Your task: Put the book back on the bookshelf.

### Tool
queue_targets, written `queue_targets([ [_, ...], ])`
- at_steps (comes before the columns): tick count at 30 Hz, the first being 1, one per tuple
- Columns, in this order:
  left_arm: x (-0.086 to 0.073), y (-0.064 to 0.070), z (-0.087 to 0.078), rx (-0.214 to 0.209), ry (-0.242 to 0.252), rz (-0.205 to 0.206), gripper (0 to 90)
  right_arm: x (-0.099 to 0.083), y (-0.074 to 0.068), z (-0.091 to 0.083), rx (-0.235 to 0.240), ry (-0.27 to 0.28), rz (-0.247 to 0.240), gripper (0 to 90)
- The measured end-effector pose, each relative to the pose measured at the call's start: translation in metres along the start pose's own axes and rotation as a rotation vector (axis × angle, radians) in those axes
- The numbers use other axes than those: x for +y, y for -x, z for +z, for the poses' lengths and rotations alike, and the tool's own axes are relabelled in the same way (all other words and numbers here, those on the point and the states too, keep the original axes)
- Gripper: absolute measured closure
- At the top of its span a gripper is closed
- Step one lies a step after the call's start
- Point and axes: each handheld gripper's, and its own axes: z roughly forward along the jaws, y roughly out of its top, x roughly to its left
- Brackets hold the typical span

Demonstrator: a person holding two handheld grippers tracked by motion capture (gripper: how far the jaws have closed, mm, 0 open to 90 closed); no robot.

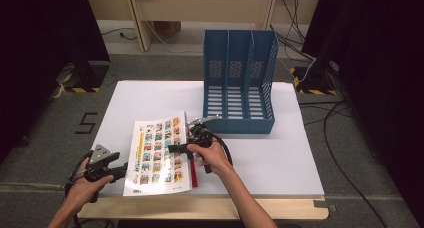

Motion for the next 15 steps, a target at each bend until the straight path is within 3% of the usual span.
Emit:
queue_targets([
  [2, 0.0, 0.0, 0.0, 0.001, 0.0, 0.002, 38.5, 0.001, 0.0, 0.0, 0.005, 0.0, 0.01, 46.7],
  [3, 0.0, 0.0, 0.0, 0.002, 0.0, 0.004, 38.5, 0.003, 0.001, -0.001, 0.017, -0.008, 0.053, 45.7],
  [4, 0.0, 0.0, 0.0, 0.002, 0.001, 0.005, 38.5, 0.003, 0.001, -0.001, 0.017, -0.008, 0.053, 45.7],
  [5, 0.0, 0.0, 0.0, 0.002, 0.002, 0.004, 38.4, 0.007, 0.002, 0.001, 0.03, -0.013, 0.085, 40.2],
  [7, 0.0, 0.001, 0.0, 0.005, 0.002, 0.005, 38.4, 0.009, 0.002, 0.003, 0.024, -0.009, 0.092, 39.4],
  [11, 0.0, 0.001, 0.0, 0.004, 0.002, 0.002, 38.4, 0.01, 0.0, 0.012, -0.025, -0.017, 0.038, 43.3],
  [14, 0.0, 0.0, 0.0, 0.003, 0.005, 0.002, 37.5, 0.009, -0.004, 0.01, -0.042, 0.03, 0.012, 49.9],
  [15, -0.002, -0.003, 0.001, -0.01, 0.009, -0.018, 36.1, 0.01, -0.006, 0.009, -0.054, 0.044, -0.004, 51.3],
])
